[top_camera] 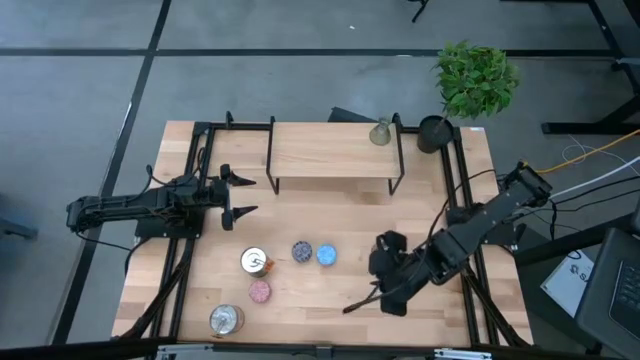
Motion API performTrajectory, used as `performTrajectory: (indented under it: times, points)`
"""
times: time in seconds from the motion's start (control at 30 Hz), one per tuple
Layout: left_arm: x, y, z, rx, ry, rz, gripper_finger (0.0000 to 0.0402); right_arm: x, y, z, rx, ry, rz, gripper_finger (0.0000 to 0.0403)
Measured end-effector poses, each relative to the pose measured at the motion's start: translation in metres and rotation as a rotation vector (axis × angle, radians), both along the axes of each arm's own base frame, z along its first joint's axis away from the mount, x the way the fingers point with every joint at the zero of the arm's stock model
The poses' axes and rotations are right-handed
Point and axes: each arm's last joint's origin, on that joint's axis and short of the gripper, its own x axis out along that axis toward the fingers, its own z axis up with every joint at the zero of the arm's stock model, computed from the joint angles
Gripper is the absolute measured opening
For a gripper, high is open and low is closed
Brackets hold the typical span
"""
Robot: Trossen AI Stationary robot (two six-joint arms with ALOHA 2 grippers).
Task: Pick & Place candle stick holders
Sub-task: Put the top transparent glass candle holder on the shelf aligned with the other transparent glass candle holder
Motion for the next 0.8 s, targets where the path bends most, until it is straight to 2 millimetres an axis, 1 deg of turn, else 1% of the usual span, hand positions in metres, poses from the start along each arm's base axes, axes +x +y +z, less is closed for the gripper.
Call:
performTrajectory:
  times: [0.1, 0.17, 0.3, 0.5, 0.63, 0.8]
  points:
    - [0.000, 0.000, 0.000, 0.000, 0.000, 0.000, 0.0363, -0.007, -0.002, -0.005, -0.021, 0.059, -0.081, 0.0154]
    - [0.000, 0.000, 0.000, 0.000, 0.000, 0.000, 0.0363, -0.010, -0.004, -0.012, -0.039, 0.087, -0.105, 0.0154]
    - [0.000, 0.000, 0.000, 0.000, 0.000, 0.000, 0.0363, -0.013, -0.007, -0.029, -0.069, 0.130, -0.126, 0.0154]
    - [0.000, 0.000, 0.000, 0.000, 0.000, 0.000, 0.0363, -0.017, -0.018, -0.056, -0.133, 0.202, -0.148, 0.0154]
    - [0.000, 0.000, 0.000, 0.000, 0.000, 0.000, 0.0363, -0.017, -0.026, -0.067, -0.153, 0.227, -0.167, 0.0154]
    - [0.000, 0.000, 0.000, 0.000, 0.000, 0.000, 0.0363, -0.014, -0.034, -0.075, -0.187, 0.224, -0.172, 0.0153]
